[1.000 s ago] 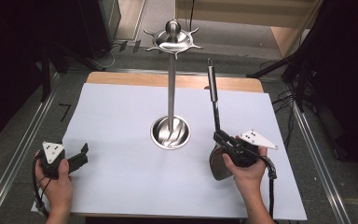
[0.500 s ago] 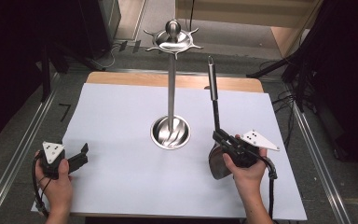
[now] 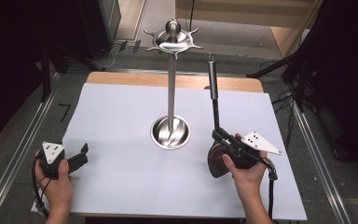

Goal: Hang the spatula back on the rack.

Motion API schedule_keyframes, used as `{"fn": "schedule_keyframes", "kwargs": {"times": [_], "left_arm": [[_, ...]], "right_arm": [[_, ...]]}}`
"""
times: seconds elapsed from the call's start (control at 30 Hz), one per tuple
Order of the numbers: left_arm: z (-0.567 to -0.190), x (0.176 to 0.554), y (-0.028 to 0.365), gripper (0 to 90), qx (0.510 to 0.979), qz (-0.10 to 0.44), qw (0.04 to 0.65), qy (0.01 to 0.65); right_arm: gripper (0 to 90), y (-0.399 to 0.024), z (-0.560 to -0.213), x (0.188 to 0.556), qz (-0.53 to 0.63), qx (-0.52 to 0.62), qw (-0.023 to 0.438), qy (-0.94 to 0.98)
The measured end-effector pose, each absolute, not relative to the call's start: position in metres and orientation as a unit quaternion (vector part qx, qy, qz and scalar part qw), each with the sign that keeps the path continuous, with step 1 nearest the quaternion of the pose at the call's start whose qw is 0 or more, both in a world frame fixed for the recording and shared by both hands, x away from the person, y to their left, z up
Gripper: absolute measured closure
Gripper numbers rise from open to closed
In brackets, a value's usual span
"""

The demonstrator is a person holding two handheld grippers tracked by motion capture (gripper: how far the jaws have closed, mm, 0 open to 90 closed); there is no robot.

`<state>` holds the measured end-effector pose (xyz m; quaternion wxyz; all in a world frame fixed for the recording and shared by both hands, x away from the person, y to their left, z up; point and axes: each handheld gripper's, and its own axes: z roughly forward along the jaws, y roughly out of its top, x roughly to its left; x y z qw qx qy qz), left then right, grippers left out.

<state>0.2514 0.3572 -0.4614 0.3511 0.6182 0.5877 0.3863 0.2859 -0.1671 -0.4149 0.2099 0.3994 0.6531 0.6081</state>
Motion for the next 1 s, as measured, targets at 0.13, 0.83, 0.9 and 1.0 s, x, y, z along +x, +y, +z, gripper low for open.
{"fn": "schedule_keyframes", "kwargs": {"times": [0.13,0.83,0.9,1.0], "left_arm": [[-0.461,0.251,0.357,15.1,0.618,0.387,0.351,0.588],[-0.461,0.251,0.358,15.2,0.618,0.386,0.353,0.587],[-0.461,0.251,0.358,15.1,0.618,0.386,0.353,0.587],[-0.461,0.251,0.357,15.2,0.617,0.387,0.353,0.587]], "right_arm": [[76.9,-0.167,-0.413,0.284,0.620,0.394,0.209,0.646],[76.9,-0.164,-0.394,0.270,0.652,0.343,0.215,0.641],[76.9,-0.164,-0.392,0.268,0.657,0.341,0.213,0.638],[76.9,-0.164,-0.389,0.267,0.663,0.333,0.213,0.636]]}}
